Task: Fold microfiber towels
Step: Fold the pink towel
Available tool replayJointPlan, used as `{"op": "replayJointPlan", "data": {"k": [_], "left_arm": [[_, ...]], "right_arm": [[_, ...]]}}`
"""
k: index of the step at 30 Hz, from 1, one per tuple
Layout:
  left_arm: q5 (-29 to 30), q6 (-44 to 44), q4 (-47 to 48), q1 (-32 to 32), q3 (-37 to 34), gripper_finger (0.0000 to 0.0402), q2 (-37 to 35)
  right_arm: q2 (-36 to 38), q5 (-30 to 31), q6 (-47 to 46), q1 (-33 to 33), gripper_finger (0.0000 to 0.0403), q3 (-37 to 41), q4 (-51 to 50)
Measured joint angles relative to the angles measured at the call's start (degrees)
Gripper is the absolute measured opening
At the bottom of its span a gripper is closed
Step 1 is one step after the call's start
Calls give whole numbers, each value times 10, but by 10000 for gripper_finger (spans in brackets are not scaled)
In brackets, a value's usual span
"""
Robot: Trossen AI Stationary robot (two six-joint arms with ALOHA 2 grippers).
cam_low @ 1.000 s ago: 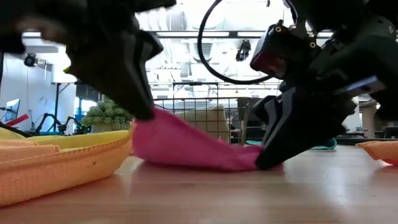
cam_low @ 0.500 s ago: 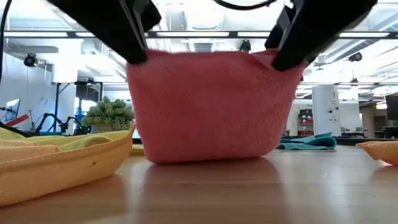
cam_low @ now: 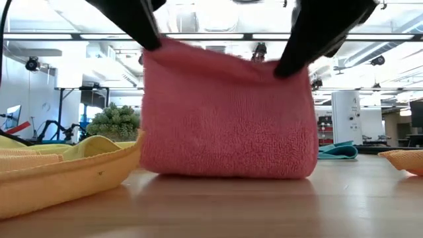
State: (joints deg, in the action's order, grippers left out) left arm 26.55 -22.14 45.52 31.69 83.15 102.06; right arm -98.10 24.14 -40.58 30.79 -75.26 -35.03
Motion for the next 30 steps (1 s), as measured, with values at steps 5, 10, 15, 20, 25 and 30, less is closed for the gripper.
{"op": "replayJointPlan", "data": {"k": [5,10,15,20,25,30], "left_arm": [[6,13,9,-41,-7,5,2],[5,14,7,-75,-36,5,2],[1,15,4,-100,-51,5,3],[-1,15,0,-124,-64,5,4],[-9,16,-5,-142,-78,5,4],[-16,22,-18,-146,-78,8,4]], "right_arm": [[-2,14,1,-36,8,9,-14],[-2,19,13,-69,8,20,-11],[-2,13,15,-98,8,44,-1],[-2,10,21,-122,8,56,16],[-2,10,35,-144,8,59,18],[-2,9,69,-146,19,60,30]]}}
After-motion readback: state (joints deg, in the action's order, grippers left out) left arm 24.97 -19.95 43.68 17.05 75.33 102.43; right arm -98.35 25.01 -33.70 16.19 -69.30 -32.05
